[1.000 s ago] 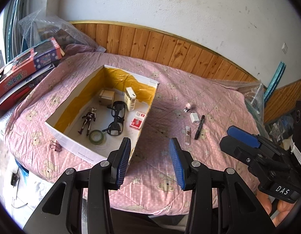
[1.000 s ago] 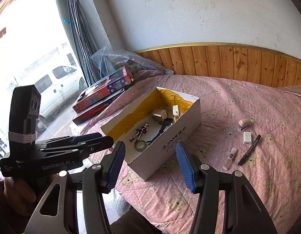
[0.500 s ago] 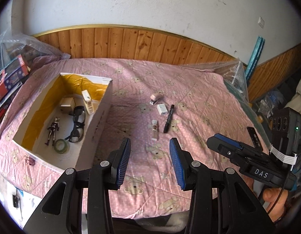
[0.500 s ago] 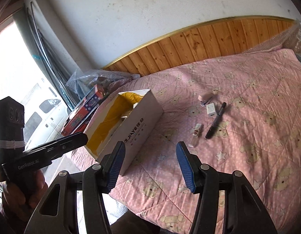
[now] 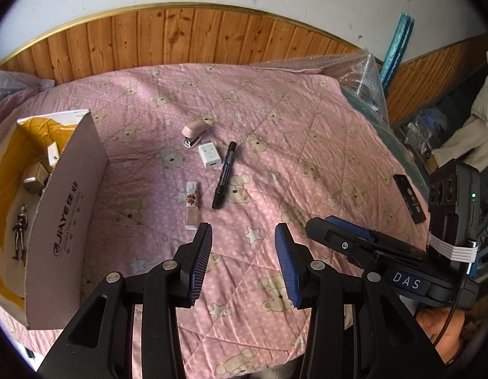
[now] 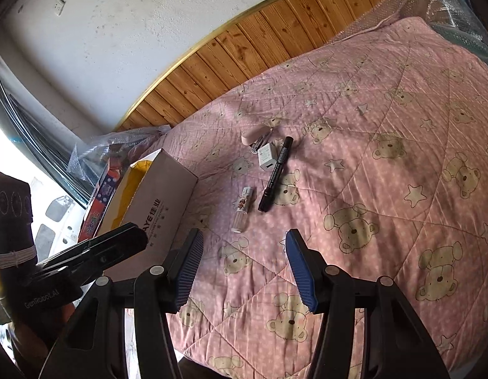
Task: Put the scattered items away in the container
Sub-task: 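Withdraw both tools from the box back toward the remaining items, then grasp the clear lighter with the left tool while the right tool grasps the black marker, then lift the lighter and marker with both tools and carry them over the cardboard box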
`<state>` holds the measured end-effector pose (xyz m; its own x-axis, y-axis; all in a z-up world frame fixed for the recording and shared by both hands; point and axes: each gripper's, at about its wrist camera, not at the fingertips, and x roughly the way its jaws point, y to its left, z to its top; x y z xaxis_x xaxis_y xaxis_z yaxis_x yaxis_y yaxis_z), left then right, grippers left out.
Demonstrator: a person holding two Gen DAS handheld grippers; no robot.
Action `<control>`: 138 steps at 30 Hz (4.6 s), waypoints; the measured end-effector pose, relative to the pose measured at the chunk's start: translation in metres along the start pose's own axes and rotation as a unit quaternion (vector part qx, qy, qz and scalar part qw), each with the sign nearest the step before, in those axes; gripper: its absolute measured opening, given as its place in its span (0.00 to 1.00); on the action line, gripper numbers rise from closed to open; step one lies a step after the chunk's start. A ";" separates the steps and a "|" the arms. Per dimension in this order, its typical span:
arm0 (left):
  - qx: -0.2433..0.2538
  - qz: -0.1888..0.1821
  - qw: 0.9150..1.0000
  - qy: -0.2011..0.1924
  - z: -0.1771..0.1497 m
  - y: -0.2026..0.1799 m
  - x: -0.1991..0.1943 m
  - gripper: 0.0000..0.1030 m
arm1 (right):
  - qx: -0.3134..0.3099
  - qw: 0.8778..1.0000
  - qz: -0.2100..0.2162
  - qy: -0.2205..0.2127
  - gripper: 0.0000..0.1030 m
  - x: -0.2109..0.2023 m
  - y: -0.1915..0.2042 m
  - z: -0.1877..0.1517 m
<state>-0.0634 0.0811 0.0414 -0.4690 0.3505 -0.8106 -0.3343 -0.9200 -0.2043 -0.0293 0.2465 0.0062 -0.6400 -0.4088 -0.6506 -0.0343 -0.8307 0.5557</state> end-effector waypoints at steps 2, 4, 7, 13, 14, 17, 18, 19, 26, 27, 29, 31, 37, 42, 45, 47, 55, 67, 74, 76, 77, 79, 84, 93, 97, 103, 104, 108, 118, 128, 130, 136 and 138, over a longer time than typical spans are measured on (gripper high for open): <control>-0.011 0.007 1.000 0.016 0.001 0.008 0.023 0.43 | -0.002 1.000 -0.004 0.010 0.54 0.012 -0.002 0.005; -0.025 0.007 0.999 0.029 0.002 0.017 0.043 0.43 | -0.003 1.000 -0.008 0.019 0.54 0.025 -0.005 0.011; -0.036 0.014 0.998 0.046 0.002 0.031 0.069 0.43 | -0.003 0.999 -0.013 0.032 0.50 0.045 -0.007 0.022; -0.051 0.023 0.997 0.061 0.008 0.053 0.108 0.42 | -0.012 0.998 -0.020 0.062 0.44 0.095 -0.005 0.045; -0.056 0.023 0.996 0.062 0.010 0.056 0.113 0.42 | -0.013 0.997 -0.021 0.067 0.44 0.103 -0.004 0.049; -0.061 0.028 0.996 0.065 0.015 0.063 0.127 0.42 | -0.017 0.996 -0.027 0.080 0.44 0.126 -0.004 0.057; -0.060 0.030 0.996 0.065 0.016 0.064 0.131 0.42 | -0.018 0.996 -0.031 0.084 0.44 0.133 -0.005 0.060; -0.058 0.031 0.996 0.065 0.017 0.064 0.135 0.42 | -0.020 0.995 -0.035 0.087 0.44 0.140 -0.006 0.062; -0.018 0.053 0.996 0.064 0.014 0.055 0.161 0.31 | -0.029 0.990 -0.071 0.114 0.35 0.183 -0.018 0.072; -0.012 0.059 0.996 0.069 0.012 0.054 0.166 0.21 | -0.033 0.990 -0.074 0.119 0.35 0.188 -0.019 0.072; -0.006 0.065 0.996 0.062 0.010 0.054 0.169 0.19 | -0.042 0.988 -0.079 0.123 0.33 0.198 -0.019 0.072; -0.005 0.065 0.996 0.058 0.010 0.054 0.169 0.19 | -0.059 0.987 -0.085 0.119 0.33 0.203 -0.014 0.074; -0.021 0.045 0.998 0.045 0.007 0.061 0.165 0.18 | -0.051 0.988 -0.083 0.119 0.14 0.209 -0.022 0.078; -0.046 0.033 0.998 0.040 0.006 0.067 0.152 0.18 | -0.022 0.992 -0.069 0.105 0.14 0.189 -0.026 0.078; -0.045 0.043 0.997 0.033 0.005 0.066 0.140 0.18 | -0.020 0.993 -0.065 0.094 0.14 0.173 -0.020 0.074; -0.038 0.055 0.997 0.027 0.004 0.064 0.132 0.18 | -0.022 0.994 -0.064 0.091 0.14 0.165 -0.016 0.070; -0.034 0.082 0.996 0.011 -0.007 0.061 0.098 0.18 | -0.018 0.994 -0.057 0.090 0.14 0.142 -0.005 0.042; -0.043 0.088 0.995 -0.022 -0.028 0.060 0.044 0.18 | -0.023 0.995 -0.047 0.087 0.14 0.111 0.012 0.009; -0.045 0.081 0.995 -0.040 -0.040 0.055 0.019 0.18 | -0.032 0.995 -0.047 0.087 0.14 0.099 0.021 -0.006; -0.046 0.077 0.995 -0.045 -0.043 0.055 0.013 0.18 | -0.040 0.995 -0.047 0.084 0.14 0.094 0.026 -0.009; -0.047 0.076 0.995 -0.046 -0.045 0.055 0.011 0.18 | -0.043 0.995 -0.048 0.082 0.14 0.091 0.028 -0.010; -0.048 0.076 0.995 -0.047 -0.048 0.054 0.009 0.18 | -0.049 0.995 -0.048 0.079 0.14 0.085 0.032 -0.014; -0.050 0.071 0.995 -0.058 -0.054 0.052 -0.004 0.18 | -0.059 0.994 -0.045 0.078 0.14 0.076 0.041 -0.026; -0.060 0.080 0.988 -0.117 -0.056 0.069 -0.062 0.18 | -0.104 0.991 -0.025 0.080 0.14 0.069 0.083 -0.040; -0.074 0.083 0.985 -0.133 -0.058 0.085 -0.082 0.18 | -0.134 0.988 -0.014 0.080 0.14 0.067 0.108 -0.045; -0.096 0.086 0.982 -0.141 -0.063 0.111 -0.099 0.18 | -0.172 0.981 0.011 0.085 0.14 0.066 0.142 -0.051; -0.099 0.086 0.981 -0.143 -0.064 0.114 -0.101 0.18 | -0.177 0.980 0.016 0.086 0.14 0.066 0.147 -0.052; -0.106 0.089 0.979 -0.151 -0.064 0.127 -0.112 0.18 | -0.191 0.977 0.030 0.088 0.14 0.069 0.166 -0.051; -0.124 0.092 0.972 -0.179 -0.057 0.157 -0.140 0.18 | -0.225 0.969 0.030 0.097 0.14 0.081 0.197 -0.047; -0.128 0.102 0.969 -0.184 -0.042 0.185 -0.146 0.18 | -0.249 0.964 0.039 0.088 0.14 0.088 0.233 -0.027; -0.129 0.103 0.969 -0.185 -0.040 0.189 -0.147 0.18 | -0.254 0.962 0.043 0.087 0.14 0.090 0.240 -0.024; -0.137 0.104 0.967 -0.190 -0.039 0.204 -0.151 0.18 | -0.264 0.959 0.051 0.092 0.14 0.101 0.258 -0.020; -0.142 0.105 0.966 -0.191 -0.040 0.210 -0.153 0.18 | -0.266 0.958 0.053 0.095 0.14 0.106 0.262 -0.021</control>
<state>-0.0290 -0.1729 0.1005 -0.7875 0.1397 -0.6003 0.0140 -0.9697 -0.2439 -0.0899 -0.0220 0.0723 -0.4648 -0.5210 -0.7159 0.4512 -0.8351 0.3147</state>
